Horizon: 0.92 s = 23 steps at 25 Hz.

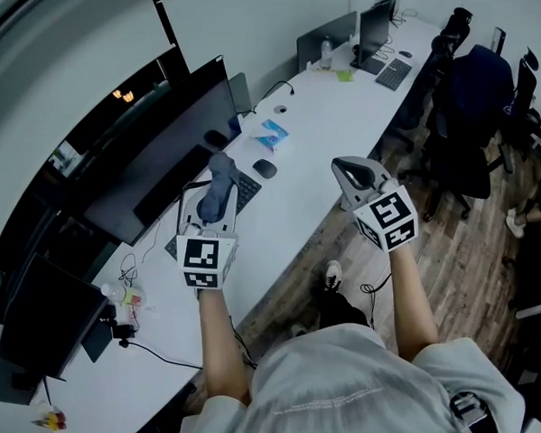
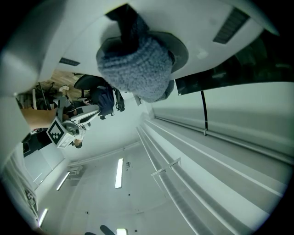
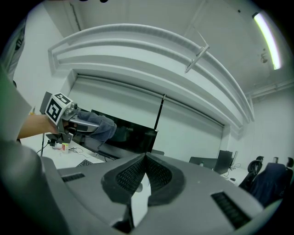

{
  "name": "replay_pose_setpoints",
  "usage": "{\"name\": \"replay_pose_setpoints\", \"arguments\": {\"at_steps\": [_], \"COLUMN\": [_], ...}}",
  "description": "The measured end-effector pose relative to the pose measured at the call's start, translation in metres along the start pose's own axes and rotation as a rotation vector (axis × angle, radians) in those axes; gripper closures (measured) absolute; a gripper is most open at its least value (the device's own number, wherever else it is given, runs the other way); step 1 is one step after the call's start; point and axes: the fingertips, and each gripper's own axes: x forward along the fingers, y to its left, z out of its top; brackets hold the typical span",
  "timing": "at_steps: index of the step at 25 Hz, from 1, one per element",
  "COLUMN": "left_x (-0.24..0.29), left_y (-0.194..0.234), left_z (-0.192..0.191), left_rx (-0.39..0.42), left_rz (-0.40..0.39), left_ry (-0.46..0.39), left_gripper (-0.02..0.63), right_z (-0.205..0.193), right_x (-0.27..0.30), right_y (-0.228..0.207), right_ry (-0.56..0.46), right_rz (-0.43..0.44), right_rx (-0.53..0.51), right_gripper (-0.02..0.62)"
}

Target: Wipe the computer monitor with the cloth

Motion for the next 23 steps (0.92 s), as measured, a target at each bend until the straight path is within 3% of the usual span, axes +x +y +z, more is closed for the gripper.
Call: {"name": "replay_pose_setpoints", "arguments": {"at_steps": [23], "left_x": [0.007], "left_y": [0.005], "left_z": [0.006], "left_rx": [0.005], "left_rz": [0.007], "left_ry": [-0.013], "left_gripper": [0.549], "right_z": [0.012], "right_x": [0.001], "right_y": [-0.005], "right_ry": [-0.015], "right_rz": [-0.014], "right_rx": [-0.026], "right_gripper": [0.591]}}
